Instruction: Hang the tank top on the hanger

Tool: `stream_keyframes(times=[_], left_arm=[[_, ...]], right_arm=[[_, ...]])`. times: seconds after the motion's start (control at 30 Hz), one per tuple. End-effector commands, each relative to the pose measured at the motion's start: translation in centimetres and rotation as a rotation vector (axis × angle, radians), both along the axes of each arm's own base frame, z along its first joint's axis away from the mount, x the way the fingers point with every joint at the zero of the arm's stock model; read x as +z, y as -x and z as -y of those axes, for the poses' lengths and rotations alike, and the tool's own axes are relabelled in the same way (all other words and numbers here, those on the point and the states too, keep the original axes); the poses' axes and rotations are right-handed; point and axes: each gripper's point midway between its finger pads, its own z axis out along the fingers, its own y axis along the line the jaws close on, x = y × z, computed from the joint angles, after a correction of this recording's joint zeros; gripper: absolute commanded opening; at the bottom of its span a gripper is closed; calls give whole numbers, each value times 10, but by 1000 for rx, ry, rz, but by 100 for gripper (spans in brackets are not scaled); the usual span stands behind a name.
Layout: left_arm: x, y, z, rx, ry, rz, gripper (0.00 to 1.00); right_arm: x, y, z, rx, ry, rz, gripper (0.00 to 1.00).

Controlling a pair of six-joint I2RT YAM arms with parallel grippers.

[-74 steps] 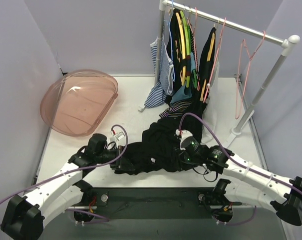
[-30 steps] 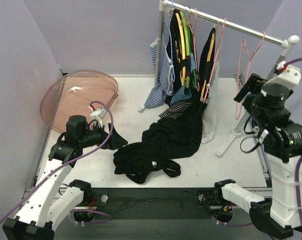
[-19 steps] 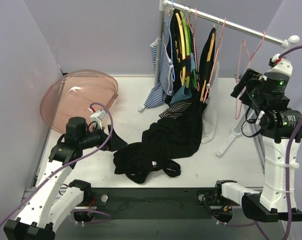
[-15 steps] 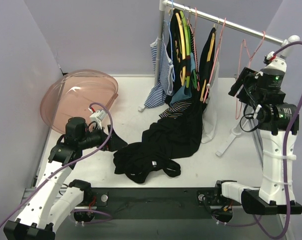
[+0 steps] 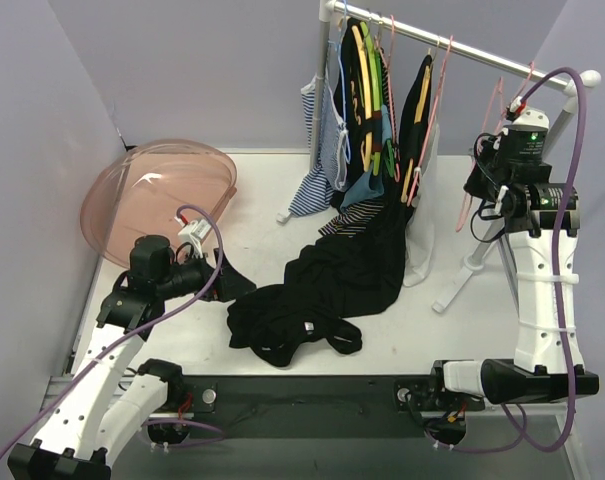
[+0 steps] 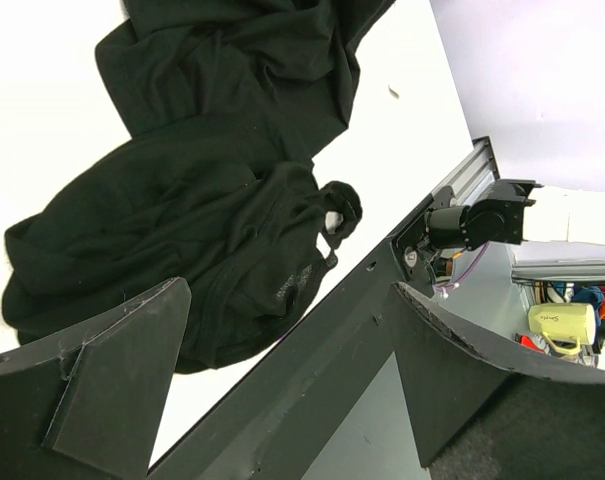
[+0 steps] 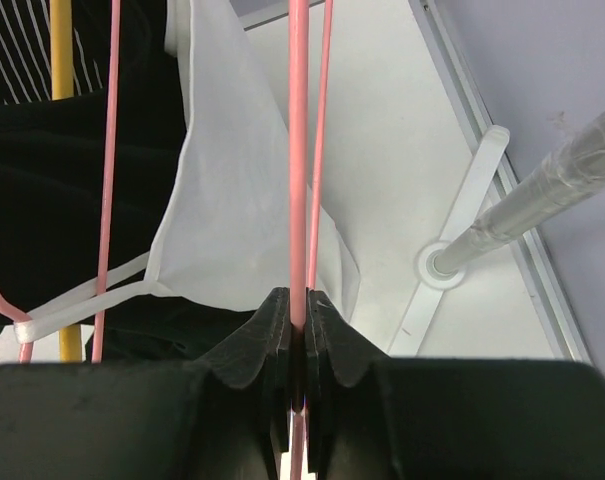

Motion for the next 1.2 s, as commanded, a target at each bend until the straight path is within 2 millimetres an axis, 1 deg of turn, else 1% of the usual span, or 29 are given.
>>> stream_keyframes(times=[0.0,0.07,0.2,0.23,0.3,0.33,0.4,0.47,0.5,0.57,0.6,0.67,0.7,0.73,0.77,0.8,0.83,0.87,0.9,0.97,1.0,1.07,1.1,1.13,1.17], left_arm=[[24,-7,0,3,13,71,91],[24,-9,-1,8,-2,73,91],[30,-13,-2,16,-7,88,91],[31,-13,-2,16,-7,89,91],[34,-14,-2,14,-10,100,91],[35,-14,-2,14,-13,103,91],[37,-15,-3,9,-28,122,91],[41,-18,-9,10,-81,169,92],[43,-19,-11,7,-95,186,93],[50,-23,-13,1,-128,242,96],[51,-26,-13,-7,-134,249,96],[59,-30,-10,-23,-131,274,97],[61,-33,-8,-29,-126,276,97],[62,-34,-7,-37,-121,275,97],[71,-36,-6,-38,-116,293,97],[71,-38,-5,-41,-115,283,97],[74,-40,-4,-42,-113,288,97],[81,-41,-3,-44,-110,298,97],[82,-42,-3,-47,-109,294,97],[85,-43,0,-61,-103,289,97],[95,-43,1,-62,-95,308,97],[109,-46,2,-62,-81,329,97],[129,-46,5,-65,-61,372,97],[140,-46,6,-67,-53,397,97],[145,-49,8,-71,-50,406,97]], right_arm=[[39,7,9,-22,39,118,0],[52,13,8,-14,53,163,0],[70,23,-1,18,84,230,0],[76,30,-1,20,90,255,0],[77,32,-4,35,90,262,0],[79,37,-6,43,87,272,0],[71,41,-11,64,77,257,0],[69,51,-14,79,67,261,0],[60,59,-15,85,67,252,0],[49,70,-18,88,61,237,0],[41,81,-22,108,56,232,0],[29,93,-27,122,39,217,0],[21,103,-32,150,35,216,0],[16,111,-33,155,34,212,0],[15,117,-33,162,33,218,0],[15,129,-33,176,31,237,0],[14,137,-33,191,31,236,0],[17,143,-34,201,22,255,0],[25,154,-33,210,8,296,0],[34,165,-41,269,-26,330,0],[37,171,-44,290,-35,336,0],[51,179,-51,335,-61,382,0],[57,181,-56,366,-73,401,0],[66,183,-55,357,-73,422,0],[70,184,-70,439,-97,424,0]])
